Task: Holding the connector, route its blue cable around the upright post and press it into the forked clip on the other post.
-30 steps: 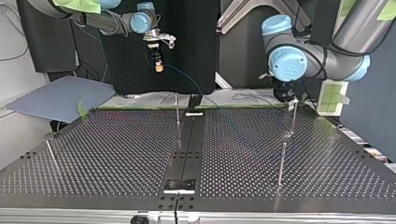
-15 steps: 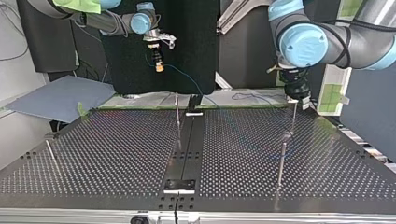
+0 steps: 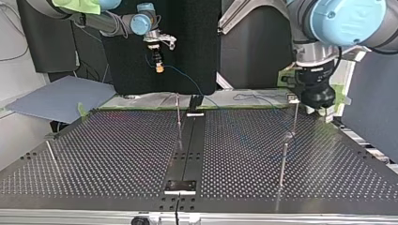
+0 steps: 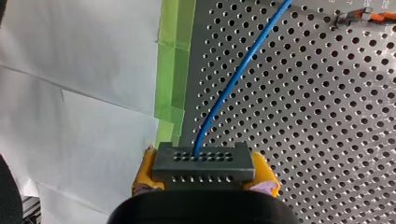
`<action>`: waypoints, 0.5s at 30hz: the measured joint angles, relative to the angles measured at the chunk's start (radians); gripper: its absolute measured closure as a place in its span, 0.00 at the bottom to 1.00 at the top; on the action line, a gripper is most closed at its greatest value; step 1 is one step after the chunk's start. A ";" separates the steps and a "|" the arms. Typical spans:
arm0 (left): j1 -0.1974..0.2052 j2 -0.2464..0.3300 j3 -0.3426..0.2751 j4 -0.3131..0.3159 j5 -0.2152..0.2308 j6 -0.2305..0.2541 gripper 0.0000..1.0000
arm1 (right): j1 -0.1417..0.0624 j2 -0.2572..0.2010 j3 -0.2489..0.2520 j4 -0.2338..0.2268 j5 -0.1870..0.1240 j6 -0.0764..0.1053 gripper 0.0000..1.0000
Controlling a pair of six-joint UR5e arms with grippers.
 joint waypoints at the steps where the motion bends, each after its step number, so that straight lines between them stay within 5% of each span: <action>1: 0.002 0.011 0.011 -0.006 0.010 -0.001 0.02 | 0.000 0.000 0.000 0.001 0.000 0.000 1.00; 9: 0.007 0.079 0.083 -0.030 0.082 0.002 0.02 | -0.001 0.000 0.000 0.001 -0.005 0.009 1.00; 15: 0.004 0.048 0.126 -0.036 0.145 0.029 0.02 | -0.001 0.000 -0.003 0.005 -0.012 0.016 1.00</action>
